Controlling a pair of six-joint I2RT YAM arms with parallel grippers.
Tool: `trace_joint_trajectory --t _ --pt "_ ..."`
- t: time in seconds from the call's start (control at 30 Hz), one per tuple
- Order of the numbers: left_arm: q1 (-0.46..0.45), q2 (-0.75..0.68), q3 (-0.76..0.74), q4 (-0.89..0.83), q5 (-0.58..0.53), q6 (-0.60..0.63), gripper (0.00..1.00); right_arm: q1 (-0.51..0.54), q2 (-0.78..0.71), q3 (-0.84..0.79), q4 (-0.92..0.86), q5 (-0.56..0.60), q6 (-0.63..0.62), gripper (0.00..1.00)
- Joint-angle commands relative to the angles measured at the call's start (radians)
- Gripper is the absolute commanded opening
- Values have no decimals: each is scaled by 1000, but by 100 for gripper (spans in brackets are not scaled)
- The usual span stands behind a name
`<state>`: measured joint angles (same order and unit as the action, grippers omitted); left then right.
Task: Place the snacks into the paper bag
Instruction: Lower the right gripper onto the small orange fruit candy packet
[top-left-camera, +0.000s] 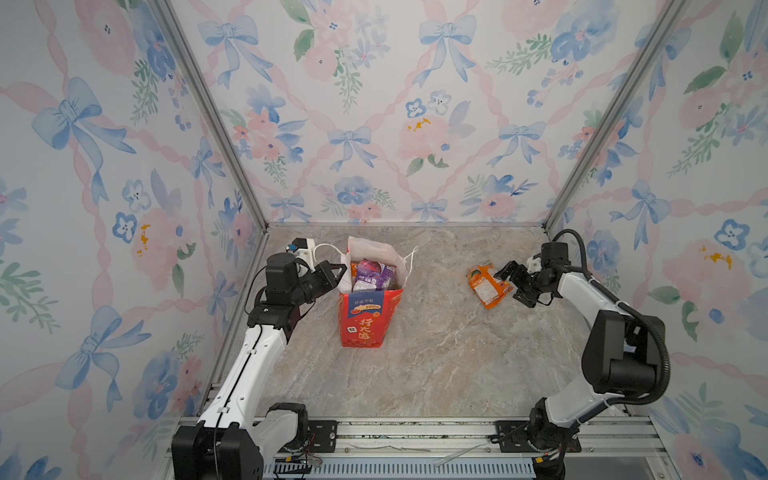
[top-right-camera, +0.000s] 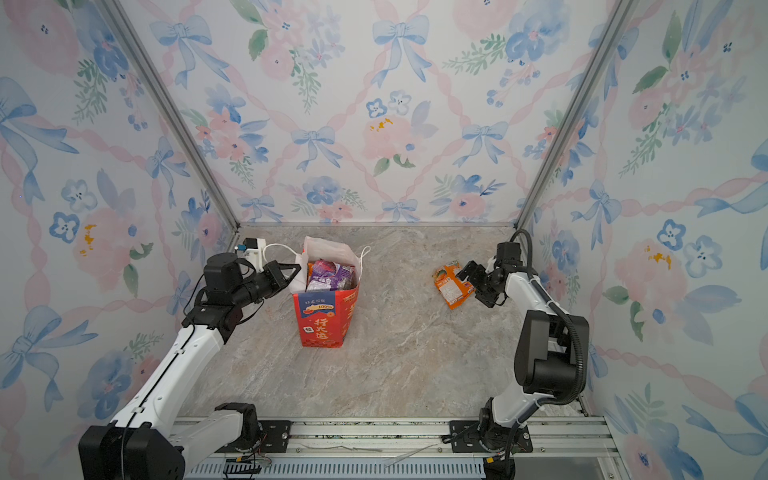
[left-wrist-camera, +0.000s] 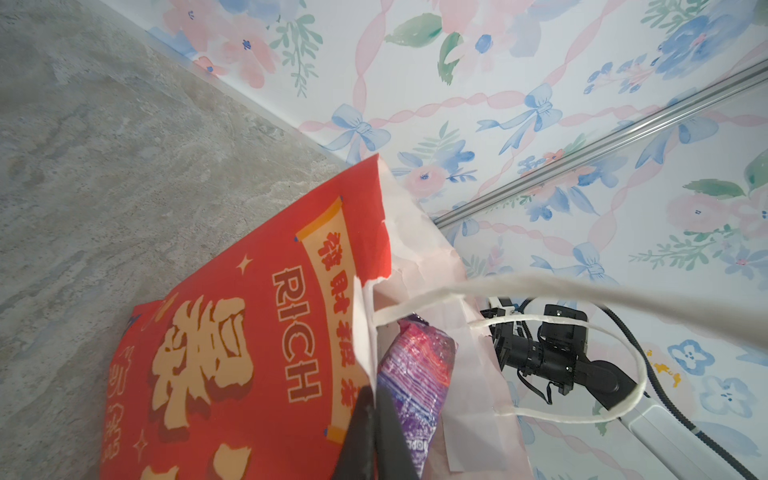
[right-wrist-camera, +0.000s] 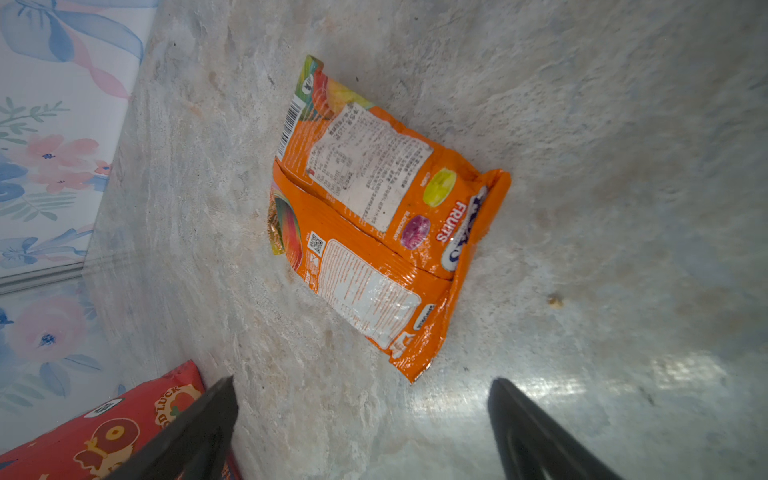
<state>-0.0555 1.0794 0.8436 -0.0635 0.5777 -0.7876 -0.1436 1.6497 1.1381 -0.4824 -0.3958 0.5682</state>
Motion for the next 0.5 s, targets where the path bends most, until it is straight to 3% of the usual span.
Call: trace_joint_trajectory --t 0.0,0.47 --pt "5 3 -6 27 34 -4 0 -16 -3 -21 -30 15 -18 97" --pt "10 1 -13 25 21 0 0 -36 153 3 17 14 -38 97"
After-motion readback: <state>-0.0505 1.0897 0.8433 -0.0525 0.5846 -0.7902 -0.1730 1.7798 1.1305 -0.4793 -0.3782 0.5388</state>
